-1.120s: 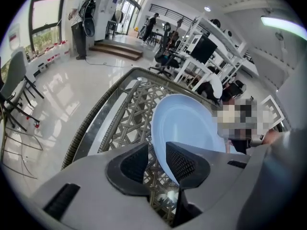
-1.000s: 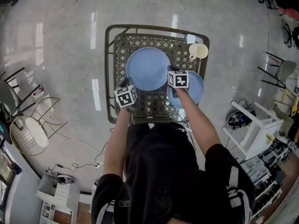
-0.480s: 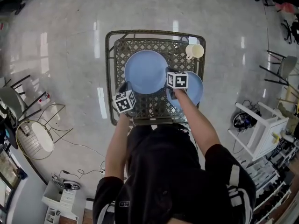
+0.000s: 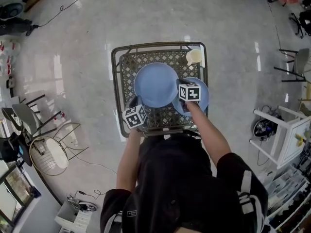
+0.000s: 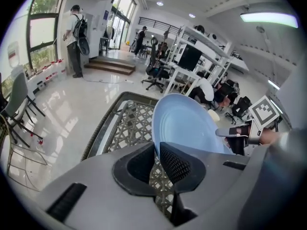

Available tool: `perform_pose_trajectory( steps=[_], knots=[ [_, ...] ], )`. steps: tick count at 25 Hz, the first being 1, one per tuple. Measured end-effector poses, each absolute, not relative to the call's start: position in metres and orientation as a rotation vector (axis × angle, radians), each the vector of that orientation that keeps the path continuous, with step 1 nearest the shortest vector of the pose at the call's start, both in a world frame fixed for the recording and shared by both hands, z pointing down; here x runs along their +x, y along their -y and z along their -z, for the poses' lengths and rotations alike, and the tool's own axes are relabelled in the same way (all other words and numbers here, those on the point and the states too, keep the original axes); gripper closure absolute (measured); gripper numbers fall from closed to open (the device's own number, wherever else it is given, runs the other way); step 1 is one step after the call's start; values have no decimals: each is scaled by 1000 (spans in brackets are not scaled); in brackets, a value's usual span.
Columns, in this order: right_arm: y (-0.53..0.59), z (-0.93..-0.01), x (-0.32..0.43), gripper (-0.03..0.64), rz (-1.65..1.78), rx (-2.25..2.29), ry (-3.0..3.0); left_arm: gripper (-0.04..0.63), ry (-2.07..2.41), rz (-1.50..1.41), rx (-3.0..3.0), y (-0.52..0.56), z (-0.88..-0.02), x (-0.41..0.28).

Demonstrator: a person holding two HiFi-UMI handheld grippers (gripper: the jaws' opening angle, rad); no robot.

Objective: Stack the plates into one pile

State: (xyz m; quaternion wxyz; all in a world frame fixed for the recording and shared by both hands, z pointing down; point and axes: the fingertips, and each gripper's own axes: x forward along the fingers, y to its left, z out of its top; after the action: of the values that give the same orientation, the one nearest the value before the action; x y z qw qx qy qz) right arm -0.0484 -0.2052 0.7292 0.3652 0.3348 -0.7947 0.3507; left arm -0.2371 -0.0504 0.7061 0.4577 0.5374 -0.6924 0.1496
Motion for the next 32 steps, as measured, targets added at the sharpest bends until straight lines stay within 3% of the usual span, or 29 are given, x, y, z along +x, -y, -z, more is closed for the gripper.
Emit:
perform_pose_trajectory(
  steps=[17,32],
  knots=[
    [167,-726,158,598,-1015,1104,1945,549,1526,-504,1558,71,-708,-66],
    [146,-771,201,597,-1073,1133,1816,549,1434,-644,1532,74,-765,-32]
  ],
)
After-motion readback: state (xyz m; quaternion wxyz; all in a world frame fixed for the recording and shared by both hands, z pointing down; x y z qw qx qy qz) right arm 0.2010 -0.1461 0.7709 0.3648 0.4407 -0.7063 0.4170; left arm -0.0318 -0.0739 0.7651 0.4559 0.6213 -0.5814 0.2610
